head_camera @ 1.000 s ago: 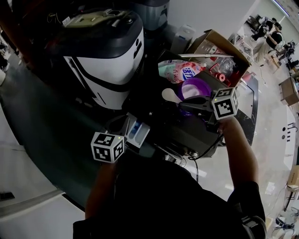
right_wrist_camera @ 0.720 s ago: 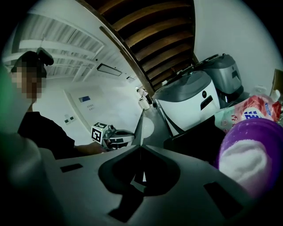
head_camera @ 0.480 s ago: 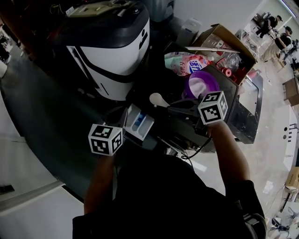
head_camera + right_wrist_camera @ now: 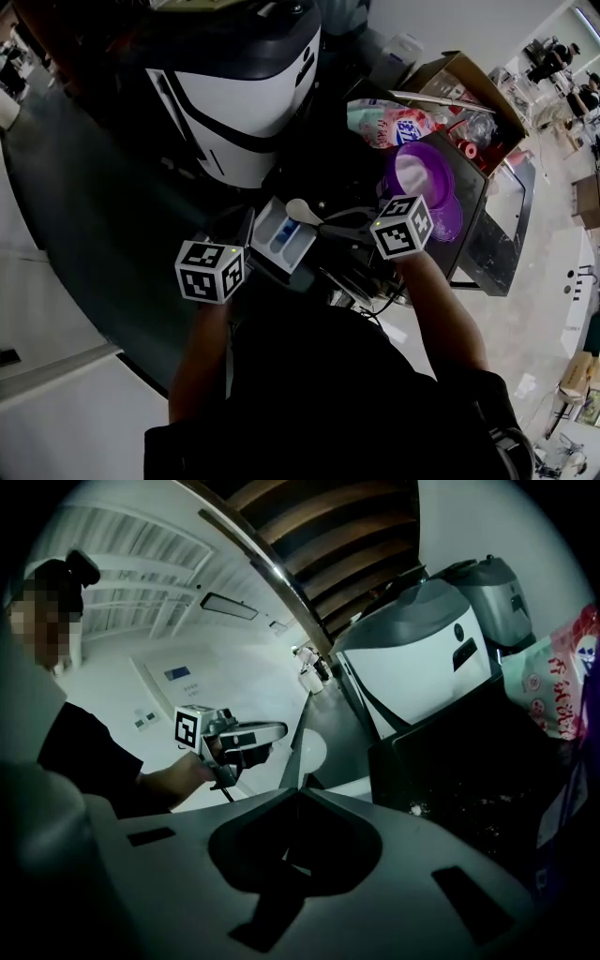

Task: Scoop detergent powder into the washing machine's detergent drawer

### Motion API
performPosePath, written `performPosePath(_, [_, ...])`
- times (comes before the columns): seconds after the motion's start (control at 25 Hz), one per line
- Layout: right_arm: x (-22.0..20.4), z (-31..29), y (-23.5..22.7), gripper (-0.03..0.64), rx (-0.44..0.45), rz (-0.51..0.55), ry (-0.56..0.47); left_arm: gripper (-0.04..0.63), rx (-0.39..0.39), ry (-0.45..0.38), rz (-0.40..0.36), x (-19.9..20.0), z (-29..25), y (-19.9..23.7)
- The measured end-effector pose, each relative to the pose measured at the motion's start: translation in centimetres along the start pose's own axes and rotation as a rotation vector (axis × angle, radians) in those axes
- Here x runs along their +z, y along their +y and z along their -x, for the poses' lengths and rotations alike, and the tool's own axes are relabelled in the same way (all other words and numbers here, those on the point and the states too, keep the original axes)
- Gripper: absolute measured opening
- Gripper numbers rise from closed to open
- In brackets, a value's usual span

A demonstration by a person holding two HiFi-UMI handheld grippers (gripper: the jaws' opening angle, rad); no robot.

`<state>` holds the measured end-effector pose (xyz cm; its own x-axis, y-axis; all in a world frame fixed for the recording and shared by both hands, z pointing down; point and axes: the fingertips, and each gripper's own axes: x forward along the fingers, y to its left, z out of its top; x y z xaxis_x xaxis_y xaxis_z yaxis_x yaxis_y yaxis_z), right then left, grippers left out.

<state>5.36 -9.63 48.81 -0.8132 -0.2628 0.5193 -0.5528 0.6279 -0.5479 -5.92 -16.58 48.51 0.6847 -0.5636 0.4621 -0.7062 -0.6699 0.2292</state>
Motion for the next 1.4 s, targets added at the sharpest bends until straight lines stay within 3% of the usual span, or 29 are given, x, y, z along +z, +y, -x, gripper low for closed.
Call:
performPosePath(0.28, [-2.3,-3.1,-0.4,0.018,0.007,-0.016,0.066,0.008,0.01,0.009,0.02,-1.1,0.4,0.5])
performPosePath(0.6, [-3.3,-6.7,-1.9,0.018,-0.05,-0.013,0.124,0.008,0.029,0.013,0.06,-2.7,1.1,1.2])
performPosePath(1.2, [-6.0,-12.2,-4.5,0.018,-0.206,0.093,0.295,0.008,0.084,-0.009,0.138,-4.8,2.9,3.7])
performPosePath(1.4, [-6.8,-13.4,-5.4,0.018,-0.28,0.186,0.369,0.009,0.108,-0.016,0.153,-5.0,3.6,4.6])
